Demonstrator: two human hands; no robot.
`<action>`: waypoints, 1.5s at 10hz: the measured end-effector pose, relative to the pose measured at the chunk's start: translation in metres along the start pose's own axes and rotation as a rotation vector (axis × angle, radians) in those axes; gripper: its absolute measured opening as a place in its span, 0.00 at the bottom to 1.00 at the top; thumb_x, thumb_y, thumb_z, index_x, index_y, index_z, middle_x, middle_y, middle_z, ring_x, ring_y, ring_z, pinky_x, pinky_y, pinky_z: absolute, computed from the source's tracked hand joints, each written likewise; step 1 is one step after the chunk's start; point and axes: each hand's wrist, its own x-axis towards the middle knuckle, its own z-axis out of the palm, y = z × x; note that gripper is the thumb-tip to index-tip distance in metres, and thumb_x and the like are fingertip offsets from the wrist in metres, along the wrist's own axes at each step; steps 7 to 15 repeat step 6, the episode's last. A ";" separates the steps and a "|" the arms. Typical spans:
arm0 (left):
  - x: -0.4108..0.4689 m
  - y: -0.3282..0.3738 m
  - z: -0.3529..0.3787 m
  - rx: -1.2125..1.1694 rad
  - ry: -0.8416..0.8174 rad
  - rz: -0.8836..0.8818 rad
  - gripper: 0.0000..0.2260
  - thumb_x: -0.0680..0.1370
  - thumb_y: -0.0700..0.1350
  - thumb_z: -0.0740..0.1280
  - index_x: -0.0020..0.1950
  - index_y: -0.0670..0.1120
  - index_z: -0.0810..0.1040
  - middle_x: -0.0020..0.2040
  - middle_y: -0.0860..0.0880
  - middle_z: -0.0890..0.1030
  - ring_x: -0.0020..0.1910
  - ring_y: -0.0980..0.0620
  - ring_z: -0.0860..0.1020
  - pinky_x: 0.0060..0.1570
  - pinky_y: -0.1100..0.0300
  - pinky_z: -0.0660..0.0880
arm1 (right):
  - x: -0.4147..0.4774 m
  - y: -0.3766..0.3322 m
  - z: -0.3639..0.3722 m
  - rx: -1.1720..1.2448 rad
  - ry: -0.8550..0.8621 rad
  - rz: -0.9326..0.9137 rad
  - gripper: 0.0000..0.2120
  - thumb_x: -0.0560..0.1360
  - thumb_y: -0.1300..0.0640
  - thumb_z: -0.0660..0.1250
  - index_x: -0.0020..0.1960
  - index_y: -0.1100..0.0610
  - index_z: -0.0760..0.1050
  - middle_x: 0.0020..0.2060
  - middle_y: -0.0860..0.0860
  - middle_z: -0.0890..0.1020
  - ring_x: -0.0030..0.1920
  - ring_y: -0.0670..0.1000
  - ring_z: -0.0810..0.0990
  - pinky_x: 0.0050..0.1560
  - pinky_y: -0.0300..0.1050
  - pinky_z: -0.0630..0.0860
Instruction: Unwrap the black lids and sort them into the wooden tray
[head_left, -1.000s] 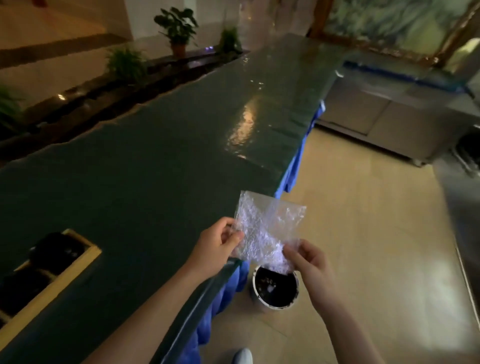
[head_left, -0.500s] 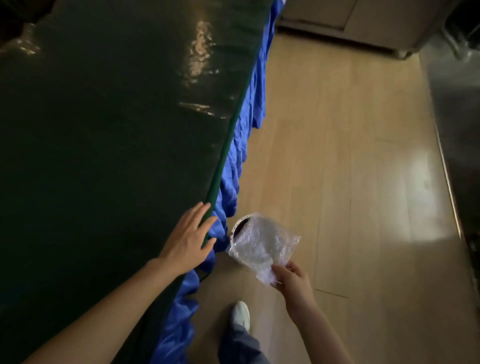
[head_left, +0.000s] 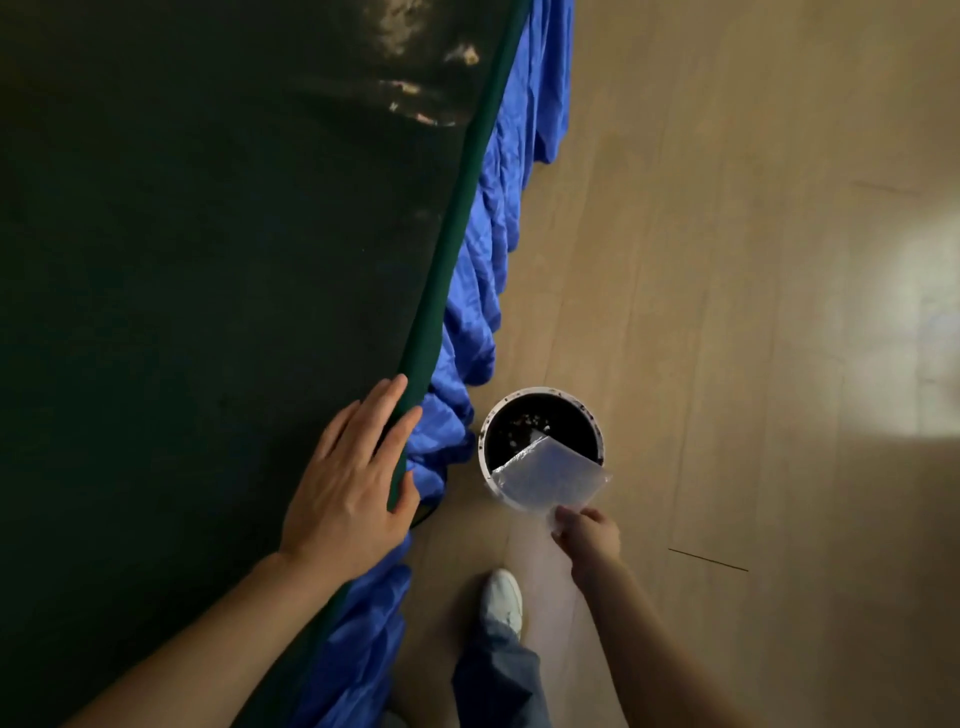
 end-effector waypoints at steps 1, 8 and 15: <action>0.000 -0.001 0.006 -0.016 0.033 -0.001 0.27 0.74 0.43 0.67 0.73 0.39 0.73 0.81 0.42 0.63 0.81 0.44 0.61 0.78 0.48 0.60 | 0.033 0.000 0.019 -0.022 0.007 -0.005 0.05 0.76 0.69 0.68 0.42 0.62 0.77 0.36 0.58 0.79 0.35 0.54 0.78 0.34 0.43 0.78; -0.002 -0.007 0.015 -0.018 0.128 0.008 0.21 0.75 0.43 0.65 0.68 0.39 0.77 0.81 0.43 0.63 0.81 0.45 0.61 0.78 0.49 0.59 | 0.089 0.026 0.039 -0.009 0.017 0.165 0.07 0.77 0.67 0.69 0.43 0.61 0.71 0.30 0.55 0.71 0.29 0.51 0.68 0.32 0.44 0.66; -0.002 -0.007 0.015 -0.018 0.128 0.008 0.21 0.75 0.43 0.65 0.68 0.39 0.77 0.81 0.43 0.63 0.81 0.45 0.61 0.78 0.49 0.59 | 0.089 0.026 0.039 -0.009 0.017 0.165 0.07 0.77 0.67 0.69 0.43 0.61 0.71 0.30 0.55 0.71 0.29 0.51 0.68 0.32 0.44 0.66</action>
